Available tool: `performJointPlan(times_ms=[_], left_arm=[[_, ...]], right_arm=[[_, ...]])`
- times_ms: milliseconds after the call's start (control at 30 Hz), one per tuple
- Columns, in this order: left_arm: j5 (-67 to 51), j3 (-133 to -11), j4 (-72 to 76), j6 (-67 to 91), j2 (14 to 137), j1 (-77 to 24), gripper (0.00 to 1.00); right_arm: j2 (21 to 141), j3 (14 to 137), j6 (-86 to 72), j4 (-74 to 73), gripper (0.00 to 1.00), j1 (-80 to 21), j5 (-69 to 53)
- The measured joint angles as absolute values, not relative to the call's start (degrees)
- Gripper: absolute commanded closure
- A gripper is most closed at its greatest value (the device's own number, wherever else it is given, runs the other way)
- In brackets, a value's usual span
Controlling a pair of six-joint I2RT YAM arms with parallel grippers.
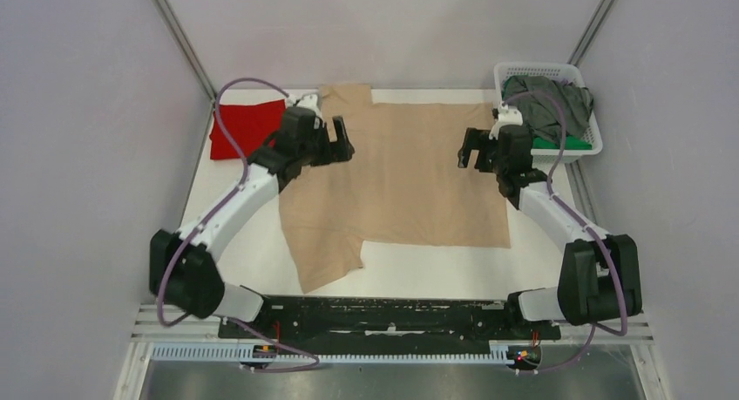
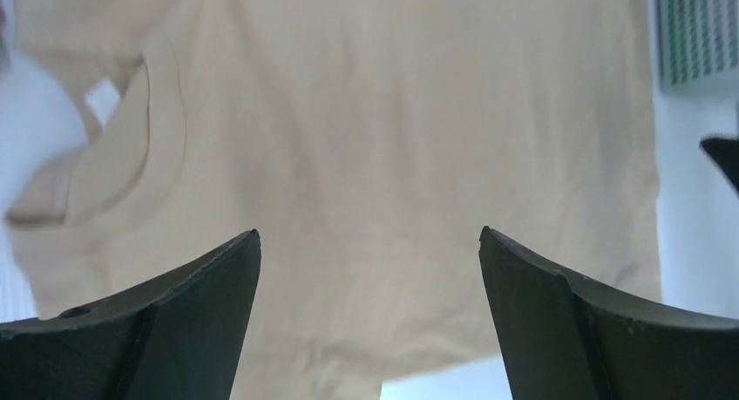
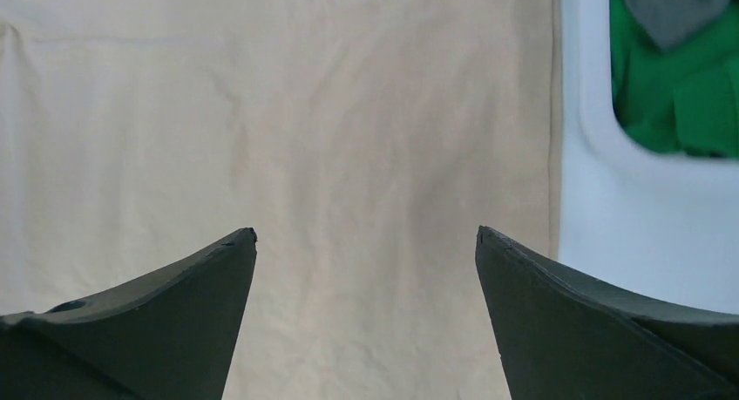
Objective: Fold and stack the t-shirts
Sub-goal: Flatten out the tshirt, then grab the side of the flattened tshirt closest away from the robot with both arms
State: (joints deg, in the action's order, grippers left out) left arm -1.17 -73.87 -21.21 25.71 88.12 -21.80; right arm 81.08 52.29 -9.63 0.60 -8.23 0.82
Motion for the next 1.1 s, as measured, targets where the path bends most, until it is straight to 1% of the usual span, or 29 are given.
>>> performJointPlan(times_ms=[100,267,400,500,533,600,733,833,1100], left_arm=[[3.62,-63.24,-24.14,26.98,77.21,-27.44,0.0],[10.15,-50.85,-36.91,32.45,69.3,-35.64,0.0],[12.03,-43.0,-46.57,39.64,61.56,-39.7,0.0],[11.38,-38.39,-50.19,44.84,57.49,-42.44,0.02],[10.9,-36.97,-50.96,46.46,57.14,-43.05,0.04],[10.11,-34.81,-51.42,48.69,57.23,-43.62,0.14],[9.23,-32.77,-52.31,52.25,57.52,-44.07,0.25],[8.93,-31.27,-51.03,53.91,57.52,-44.16,0.36],[8.95,-29.47,-48.03,55.13,60.84,-44.21,0.48]], right_arm=[[77.95,46.33,-12.43,1.17,0.02,-6.76,0.75],[76.38,42.0,-15.62,1.37,0.02,-3.42,-1.85],[74.3,39.57,-16.95,2.2,0.02,-2.59,-3.92],[72.44,38.26,-17.39,2.68,0.02,-2.35,-4.89],[71.77,37.8,-17.45,2.85,0.02,-2.2,-5.02],[70.15,36.8,-17.52,3.03,0.02,-1.74,-5.21],[67.37,35.48,-17.45,2.96,0.02,-1.06,-4.82],[65.56,34.85,-17.39,2.98,0.02,-0.84,-4.23],[64.53,34.54,-16.99,2.92,0.02,-0.84,-3.53]])
